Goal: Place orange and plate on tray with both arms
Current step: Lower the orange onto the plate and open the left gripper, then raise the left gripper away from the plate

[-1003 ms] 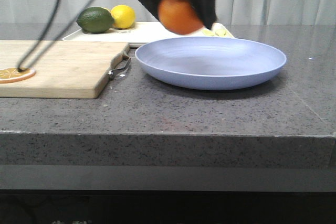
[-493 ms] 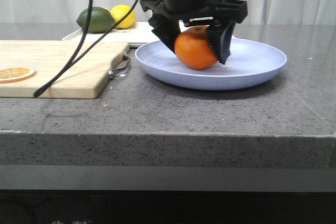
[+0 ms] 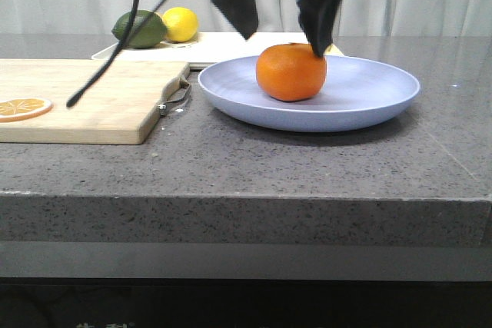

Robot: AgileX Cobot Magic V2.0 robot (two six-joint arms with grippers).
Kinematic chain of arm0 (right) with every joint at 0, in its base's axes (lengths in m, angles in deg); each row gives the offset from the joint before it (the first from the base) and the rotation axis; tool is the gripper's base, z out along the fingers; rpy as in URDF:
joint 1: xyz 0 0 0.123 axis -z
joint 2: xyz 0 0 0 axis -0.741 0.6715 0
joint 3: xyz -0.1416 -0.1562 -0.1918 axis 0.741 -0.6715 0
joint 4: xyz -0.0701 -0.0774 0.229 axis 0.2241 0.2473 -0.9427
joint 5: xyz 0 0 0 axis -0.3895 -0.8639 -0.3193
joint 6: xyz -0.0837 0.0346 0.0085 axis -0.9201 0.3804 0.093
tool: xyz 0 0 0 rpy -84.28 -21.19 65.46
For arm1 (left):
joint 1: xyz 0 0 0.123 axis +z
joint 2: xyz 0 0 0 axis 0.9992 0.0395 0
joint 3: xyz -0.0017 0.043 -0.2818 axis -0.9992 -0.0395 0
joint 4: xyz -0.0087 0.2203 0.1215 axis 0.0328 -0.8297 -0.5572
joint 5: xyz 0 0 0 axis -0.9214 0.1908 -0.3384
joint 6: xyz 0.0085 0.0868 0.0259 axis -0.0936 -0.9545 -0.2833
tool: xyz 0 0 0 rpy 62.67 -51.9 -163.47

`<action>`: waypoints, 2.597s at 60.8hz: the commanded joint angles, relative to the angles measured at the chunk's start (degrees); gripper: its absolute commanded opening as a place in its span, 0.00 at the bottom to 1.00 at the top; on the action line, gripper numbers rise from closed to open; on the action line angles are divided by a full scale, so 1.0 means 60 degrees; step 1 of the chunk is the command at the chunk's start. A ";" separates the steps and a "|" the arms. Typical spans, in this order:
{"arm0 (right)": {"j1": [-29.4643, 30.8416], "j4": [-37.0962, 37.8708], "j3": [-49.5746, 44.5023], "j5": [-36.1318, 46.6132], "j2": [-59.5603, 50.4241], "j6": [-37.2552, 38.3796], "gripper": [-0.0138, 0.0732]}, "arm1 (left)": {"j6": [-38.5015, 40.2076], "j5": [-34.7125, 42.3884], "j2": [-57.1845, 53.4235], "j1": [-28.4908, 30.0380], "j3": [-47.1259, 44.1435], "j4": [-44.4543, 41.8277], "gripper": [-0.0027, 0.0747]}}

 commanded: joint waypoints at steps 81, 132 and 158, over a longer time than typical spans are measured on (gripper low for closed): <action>0.0026 0.0017 0.0319 0.0214 0.0071 -0.0013 0.90 | 0.0372 0.1853 -0.8202 0.5633 -0.7602 0.0212 0.01; 0.0026 0.0017 0.0343 0.0183 0.0332 -0.0022 0.90 | 0.0372 0.6863 -1.7841 0.7145 -1.5960 0.0272 0.01; -0.0881 -0.0547 0.2573 -0.0998 0.4749 -0.0022 0.90 | 0.0372 0.7155 -1.8272 0.7145 -1.6426 0.0272 0.01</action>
